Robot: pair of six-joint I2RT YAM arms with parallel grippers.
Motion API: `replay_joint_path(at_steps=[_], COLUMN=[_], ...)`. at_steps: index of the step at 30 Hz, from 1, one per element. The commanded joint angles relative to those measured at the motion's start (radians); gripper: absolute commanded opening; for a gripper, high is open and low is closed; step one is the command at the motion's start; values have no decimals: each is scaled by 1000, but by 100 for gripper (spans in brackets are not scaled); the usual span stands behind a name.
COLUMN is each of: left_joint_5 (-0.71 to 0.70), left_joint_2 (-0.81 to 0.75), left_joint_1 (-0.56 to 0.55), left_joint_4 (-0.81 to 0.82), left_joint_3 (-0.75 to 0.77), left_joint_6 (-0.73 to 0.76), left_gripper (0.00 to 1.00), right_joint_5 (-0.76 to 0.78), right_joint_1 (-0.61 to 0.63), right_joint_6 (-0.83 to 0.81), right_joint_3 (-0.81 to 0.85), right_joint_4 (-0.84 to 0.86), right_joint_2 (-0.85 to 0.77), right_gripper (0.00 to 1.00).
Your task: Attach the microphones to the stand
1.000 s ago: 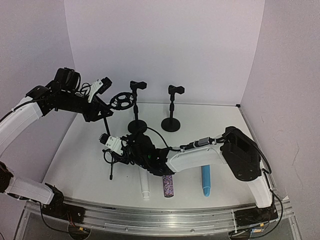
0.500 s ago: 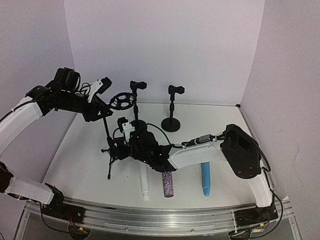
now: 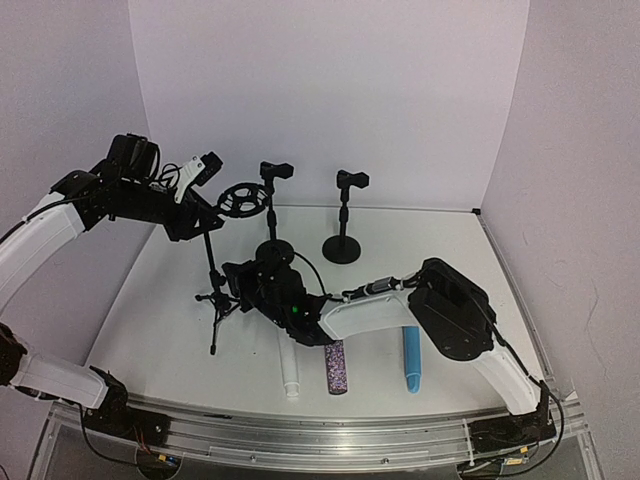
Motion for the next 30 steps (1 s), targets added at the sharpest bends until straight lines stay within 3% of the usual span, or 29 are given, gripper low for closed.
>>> replay_joint_path(at_steps=[1, 8, 13, 18, 22, 26, 30], left_joint_5=[75, 76, 66, 63, 67, 72, 76], left_joint_2=[-4, 2, -2, -1, 0, -1, -4], left_joint_1=[-14, -14, -14, -14, -14, -14, -14], left_joint_4=[42, 45, 43, 47, 50, 50, 51], left_joint_3=[54, 63, 59, 61, 59, 56, 54], left_joint_6=[-34, -39, -34, -32, -34, -34, -34], left_gripper=[0, 0, 0, 0, 0, 0, 0], right_joint_5=[112, 118, 94, -18, -99, -146, -129], right_joint_1=[12, 13, -6, -42, -56, -55, -19], right_joint_6=[323, 325, 207, -176, -452, -641, -1027], right_joint_3=[96, 79, -48, -156, -193, -218, -155], right_joint_4=[83, 84, 91, 75, -39, -214, -494], right_joint_2=[21, -1, -82, -217, -312, -372, -411], right_gripper=[0, 0, 0, 18, 32, 45, 55])
